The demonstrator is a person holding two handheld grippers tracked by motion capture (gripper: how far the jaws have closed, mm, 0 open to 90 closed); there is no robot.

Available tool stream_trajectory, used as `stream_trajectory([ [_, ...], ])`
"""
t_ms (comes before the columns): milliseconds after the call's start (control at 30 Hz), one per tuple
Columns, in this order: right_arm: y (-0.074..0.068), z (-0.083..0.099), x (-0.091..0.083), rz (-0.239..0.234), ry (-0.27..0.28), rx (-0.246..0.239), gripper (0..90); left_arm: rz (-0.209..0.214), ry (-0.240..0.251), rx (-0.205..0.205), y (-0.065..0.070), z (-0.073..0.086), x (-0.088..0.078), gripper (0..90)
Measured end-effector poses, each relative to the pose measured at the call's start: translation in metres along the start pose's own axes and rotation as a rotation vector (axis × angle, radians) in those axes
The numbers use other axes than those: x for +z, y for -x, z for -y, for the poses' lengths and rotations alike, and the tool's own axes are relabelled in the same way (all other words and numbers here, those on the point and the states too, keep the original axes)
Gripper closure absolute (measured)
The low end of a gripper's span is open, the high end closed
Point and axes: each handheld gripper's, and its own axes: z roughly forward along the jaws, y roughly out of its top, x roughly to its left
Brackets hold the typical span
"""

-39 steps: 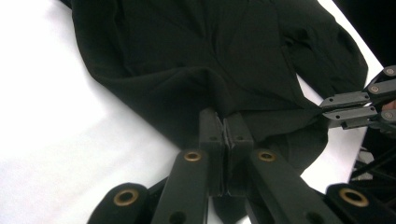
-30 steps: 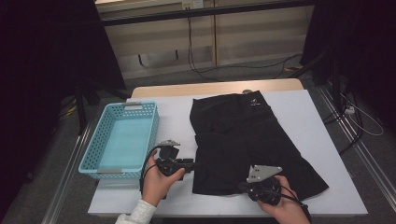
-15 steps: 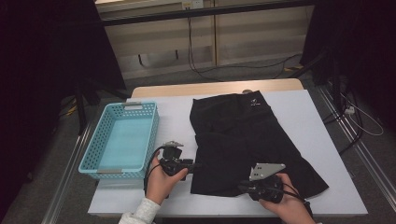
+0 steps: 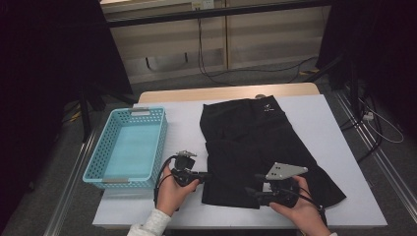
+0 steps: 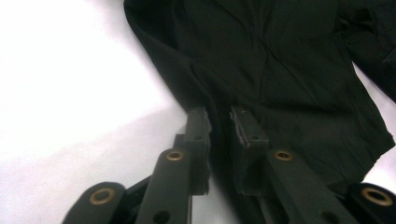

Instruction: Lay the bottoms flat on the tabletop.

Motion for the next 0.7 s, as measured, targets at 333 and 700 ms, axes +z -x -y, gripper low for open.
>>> stream_trajectory([
  [333,0.000,-0.002,0.019,0.068,-0.063,-0.031,40.0,0.043,-0.048,-0.025,0.003,0.001,-0.007,89.7],
  [700,-0.013,-0.007,0.039,0.003,-0.109,-0.084,38.9,0.051,-0.051,-0.037,0.003,0.012,-0.019,89.6],
])
